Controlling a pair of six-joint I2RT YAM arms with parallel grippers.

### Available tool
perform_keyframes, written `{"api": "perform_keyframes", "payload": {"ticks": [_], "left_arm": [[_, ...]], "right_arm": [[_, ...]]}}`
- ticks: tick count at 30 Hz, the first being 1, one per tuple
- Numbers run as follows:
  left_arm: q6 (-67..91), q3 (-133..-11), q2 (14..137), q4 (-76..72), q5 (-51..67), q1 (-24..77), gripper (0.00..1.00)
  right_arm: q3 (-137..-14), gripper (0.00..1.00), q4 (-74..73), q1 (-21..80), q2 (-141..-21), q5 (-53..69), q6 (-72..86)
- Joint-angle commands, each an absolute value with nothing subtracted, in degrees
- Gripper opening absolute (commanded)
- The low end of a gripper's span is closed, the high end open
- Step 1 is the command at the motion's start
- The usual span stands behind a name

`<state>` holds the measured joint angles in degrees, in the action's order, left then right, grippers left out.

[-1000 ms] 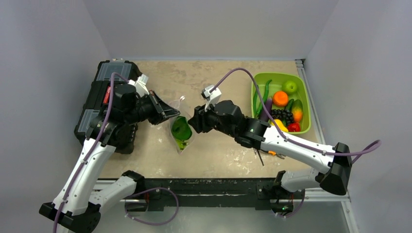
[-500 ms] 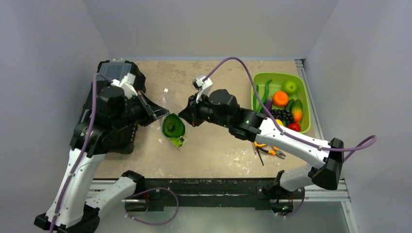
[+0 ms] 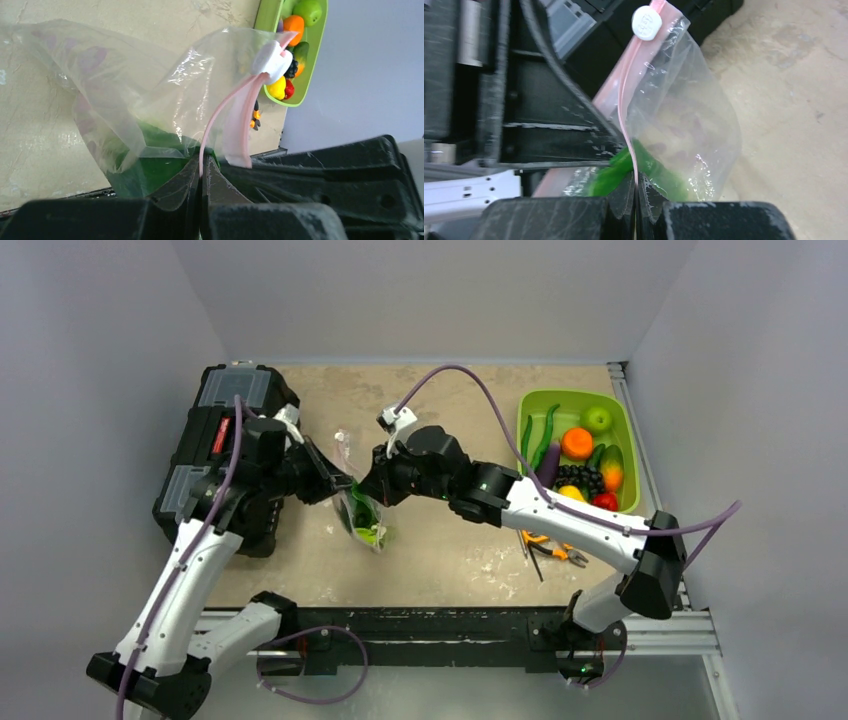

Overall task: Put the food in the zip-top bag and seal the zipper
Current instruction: Adjust the zipper food storage bag at the center of the board.

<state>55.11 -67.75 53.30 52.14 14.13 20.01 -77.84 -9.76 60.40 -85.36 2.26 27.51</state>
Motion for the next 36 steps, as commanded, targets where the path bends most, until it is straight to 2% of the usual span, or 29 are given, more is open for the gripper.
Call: {"api": "perform_keyframes", "payload": {"ticks": [1, 5, 10, 14, 21, 27, 32, 36], "left_arm": [[54.2, -76.7, 50.4, 51.4, 16.3, 19.5, 0.00], [52.6, -84.7, 47.8, 54.7, 13.4, 19.5, 0.00], [52.2, -78.2, 46.5, 54.9, 11.9, 19.5, 0.00], [50.0, -77.9, 46.2, 56.3, 8.2, 19.5, 0.00], [41.4, -92.3, 49.7, 64.3, 0.6, 19.5, 0.00], [41.5, -92.5, 51.3, 63.1, 3.0, 19.5, 0.00], [41.5, -83.1, 56.3, 57.6, 8.1, 19.5, 0.00], [41.2, -77.9, 62.9, 52.6, 16.8, 19.4, 0.00]], "right_arm": [[-85.8, 0.00, -13.2, 60.5, -82.7, -1.8, 23.0], [-88.1, 0.00, -12.1, 60.5, -79.9, -0.2, 23.7], [-81.5, 0.00, -5.5, 60.4, -78.6, 3.3, 27.7], [-79.2, 0.00, -3.4, 60.4, -81.1, 5.0, 29.1], [-79.5, 0.00, 1.6, 60.4, -83.7, 11.8, 32.2], [-77.4, 0.00, 7.4, 59.8, -83.2, 18.5, 37.8], [-69.2, 0.00, 9.8, 56.5, -82.2, 19.1, 41.5], [-59.9, 0.00, 10.4, 50.7, -80.6, 20.3, 44.1]]}}
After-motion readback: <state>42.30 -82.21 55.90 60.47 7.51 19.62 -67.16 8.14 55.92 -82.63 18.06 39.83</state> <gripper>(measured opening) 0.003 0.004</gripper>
